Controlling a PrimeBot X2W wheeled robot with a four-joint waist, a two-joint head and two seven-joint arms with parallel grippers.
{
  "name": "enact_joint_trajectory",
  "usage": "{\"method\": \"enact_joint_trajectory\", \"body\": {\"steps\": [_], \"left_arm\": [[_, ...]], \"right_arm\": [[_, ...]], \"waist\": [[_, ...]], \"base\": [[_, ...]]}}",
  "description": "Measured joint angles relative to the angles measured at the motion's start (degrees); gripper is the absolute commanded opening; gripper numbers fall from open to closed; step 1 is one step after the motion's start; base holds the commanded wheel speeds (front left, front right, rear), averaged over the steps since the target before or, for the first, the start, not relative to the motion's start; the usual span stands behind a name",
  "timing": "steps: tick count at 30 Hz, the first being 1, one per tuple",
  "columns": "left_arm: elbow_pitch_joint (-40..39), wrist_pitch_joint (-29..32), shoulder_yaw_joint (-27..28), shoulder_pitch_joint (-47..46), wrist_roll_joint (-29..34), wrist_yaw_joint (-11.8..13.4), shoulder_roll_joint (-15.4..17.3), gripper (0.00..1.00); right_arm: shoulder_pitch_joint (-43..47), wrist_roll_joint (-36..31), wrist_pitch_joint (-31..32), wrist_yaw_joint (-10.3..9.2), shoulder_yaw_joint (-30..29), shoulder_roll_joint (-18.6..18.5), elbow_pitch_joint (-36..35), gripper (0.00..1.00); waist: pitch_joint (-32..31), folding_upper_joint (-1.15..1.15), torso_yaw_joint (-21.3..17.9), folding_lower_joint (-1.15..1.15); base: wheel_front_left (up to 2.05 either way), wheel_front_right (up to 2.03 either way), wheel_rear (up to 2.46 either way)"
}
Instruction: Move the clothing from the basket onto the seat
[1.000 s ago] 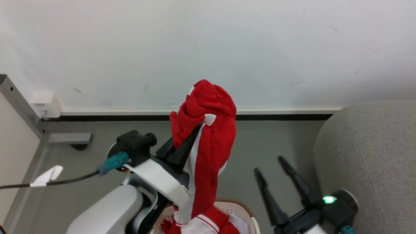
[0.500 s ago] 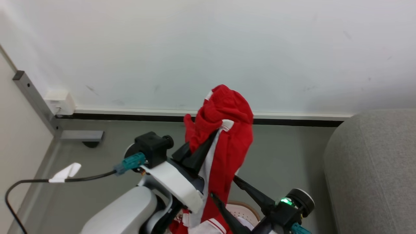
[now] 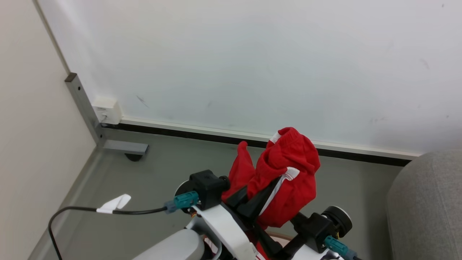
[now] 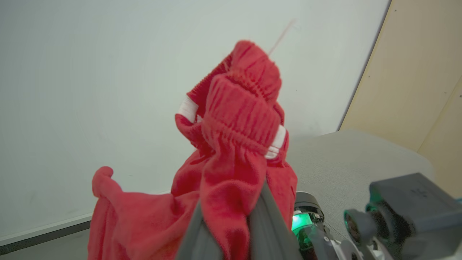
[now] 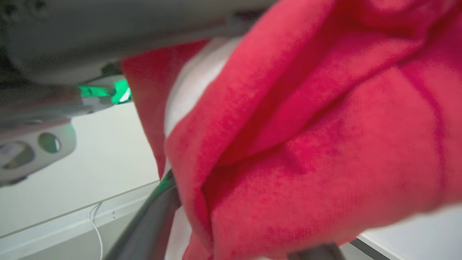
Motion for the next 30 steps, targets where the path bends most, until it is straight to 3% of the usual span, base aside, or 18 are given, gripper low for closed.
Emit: {"method": "enact_joint_trajectory", "body": {"steps": [1,2,22,25,26,30], "left_arm": [[0.0,0.0,0.0,0.0,-0.1,0.0,-0.1,0.0],[0.0,0.0,0.0,0.1,-0.2,0.0,-0.2,0.0],[4.2,-2.1,3.2,2.0,-2.6,1.0,0.9,0.0],[4.3,-2.3,3.3,2.0,-2.6,1.0,0.8,0.52],[4.2,-2.3,3.2,2.0,-2.6,1.0,0.8,1.0],[3.5,-2.4,3.1,2.0,-2.4,1.0,0.7,1.0]], "right_arm": [[-0.1,0.3,0.0,0.0,0.2,0.1,-0.6,0.16],[-0.1,0.4,0.0,0.0,0.4,0.1,-0.8,0.0],[3.7,2.3,0.0,0.0,-2.7,0.2,-6.7,0.0],[3.6,1.8,0.0,0.0,-3.5,0.0,-7.1,0.0],[3.5,1.7,0.0,0.0,-3.8,0.0,-7.2,0.0],[3.6,0.8,0.0,0.0,-5.6,-0.6,-7.4,0.0]], "waist": [[-0.1,0.0,0.3,0.0],[-0.3,0.0,0.6,0.0],[0.8,0.0,-1.7,0.0],[0.9,0.0,-2.7,0.0],[0.9,0.0,-3.1,0.0],[1.2,0.0,-4.9,0.0]], "base": [[0.0,0.0,0.0],[0.0,0.0,0.0],[0.0,0.0,0.0],[0.0,0.0,0.0],[0.0,0.0,0.0],[0.0,0.0,0.0]]}}
